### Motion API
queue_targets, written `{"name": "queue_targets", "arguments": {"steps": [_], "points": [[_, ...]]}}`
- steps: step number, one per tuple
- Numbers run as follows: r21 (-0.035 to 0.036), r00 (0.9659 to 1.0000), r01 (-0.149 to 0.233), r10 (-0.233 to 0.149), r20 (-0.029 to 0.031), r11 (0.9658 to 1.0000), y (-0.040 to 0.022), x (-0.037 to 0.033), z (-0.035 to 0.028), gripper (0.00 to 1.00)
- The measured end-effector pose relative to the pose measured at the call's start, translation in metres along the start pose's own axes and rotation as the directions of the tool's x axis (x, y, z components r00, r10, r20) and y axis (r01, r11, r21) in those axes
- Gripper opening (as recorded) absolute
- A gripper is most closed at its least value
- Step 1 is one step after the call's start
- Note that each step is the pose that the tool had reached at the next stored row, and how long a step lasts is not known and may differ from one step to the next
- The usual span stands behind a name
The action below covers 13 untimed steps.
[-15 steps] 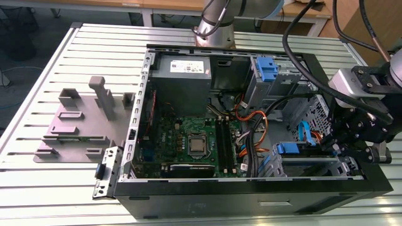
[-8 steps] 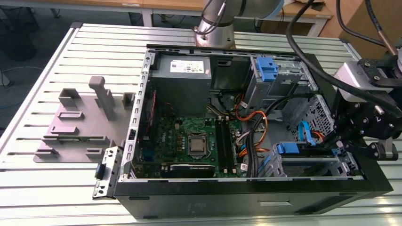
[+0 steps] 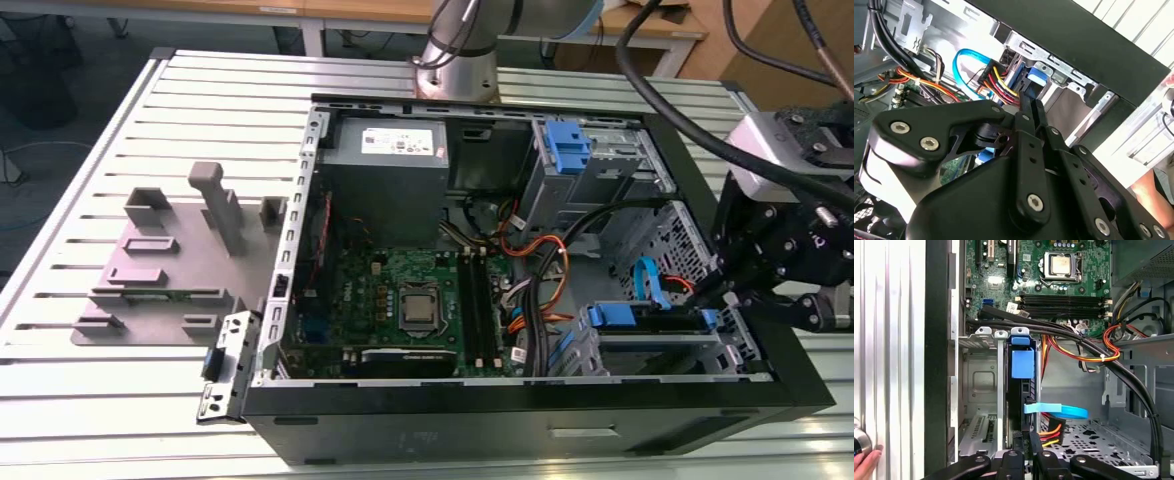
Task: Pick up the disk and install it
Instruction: 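Insert the second disk wire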
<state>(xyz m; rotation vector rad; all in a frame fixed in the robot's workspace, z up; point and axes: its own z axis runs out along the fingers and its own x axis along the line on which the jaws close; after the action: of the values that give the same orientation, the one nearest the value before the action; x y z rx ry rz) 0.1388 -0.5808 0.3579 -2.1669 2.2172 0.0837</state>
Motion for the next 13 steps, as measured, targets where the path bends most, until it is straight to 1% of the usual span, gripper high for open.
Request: {"name": "queue_targets", "arguments": {"steps": [2,3,5,6,10,13], "points": [[0.0001,1.0,0.0,0.0,-0.0001,1.0,0.0001,-0.0001,-0.0026,0.16],[0.0,1.0,0.0,0.0,0.0005,1.0,0.0006,-0.0001,-0.0017,0.16],[0.0009,1.0,0.0,0.0,-0.0001,1.0,0.0048,-0.0006,0.0016,0.16],[0.001,1.0,0.0,0.0,0.0002,1.0,0.0058,-0.0006,0.0035,0.16],[0.0011,1.0,0.0,0.0,0.0,1.0,0.0058,-0.0007,0.0038,0.16],[0.0011,1.0,0.0,0.0,-0.0001,1.0,0.0058,-0.0026,0.0043,0.16]]}}
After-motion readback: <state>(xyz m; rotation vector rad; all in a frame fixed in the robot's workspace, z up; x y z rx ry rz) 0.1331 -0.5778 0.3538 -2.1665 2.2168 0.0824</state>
